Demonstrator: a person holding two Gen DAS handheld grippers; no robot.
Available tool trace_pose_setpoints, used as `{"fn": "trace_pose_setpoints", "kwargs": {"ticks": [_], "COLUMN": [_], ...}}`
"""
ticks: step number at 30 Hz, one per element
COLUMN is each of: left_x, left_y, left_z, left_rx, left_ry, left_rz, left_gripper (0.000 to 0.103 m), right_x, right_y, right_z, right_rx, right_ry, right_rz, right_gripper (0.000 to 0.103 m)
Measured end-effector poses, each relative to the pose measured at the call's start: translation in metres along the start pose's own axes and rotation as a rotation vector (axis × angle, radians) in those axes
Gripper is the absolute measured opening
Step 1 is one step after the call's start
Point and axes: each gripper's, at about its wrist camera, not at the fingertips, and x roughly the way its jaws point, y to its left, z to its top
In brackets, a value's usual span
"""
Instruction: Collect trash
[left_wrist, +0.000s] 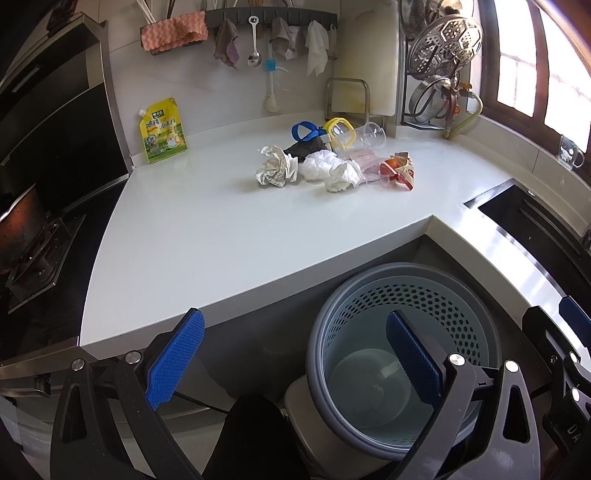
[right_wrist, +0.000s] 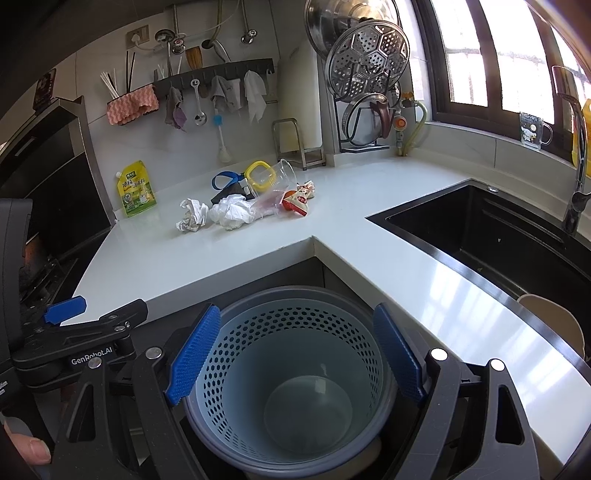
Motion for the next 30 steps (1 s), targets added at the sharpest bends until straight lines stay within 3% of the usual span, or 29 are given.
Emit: {"fn": "trace_pose_setpoints", "kwargs": {"ticks": [30], "left_x": [-0.0015], "left_y": [-0.0026], "left_z": [-0.0012], "left_rx": [0.001], "left_ry": [-0.004], "left_rz": [-0.003], "left_gripper": [0.097], "right_x": [-0.0011], "right_y": [0.0021], "right_z": [-0.0007], "right_rx": [-0.005], "right_ry": [-0.001], "right_rz": [-0.001], "right_gripper": [0.081]}}
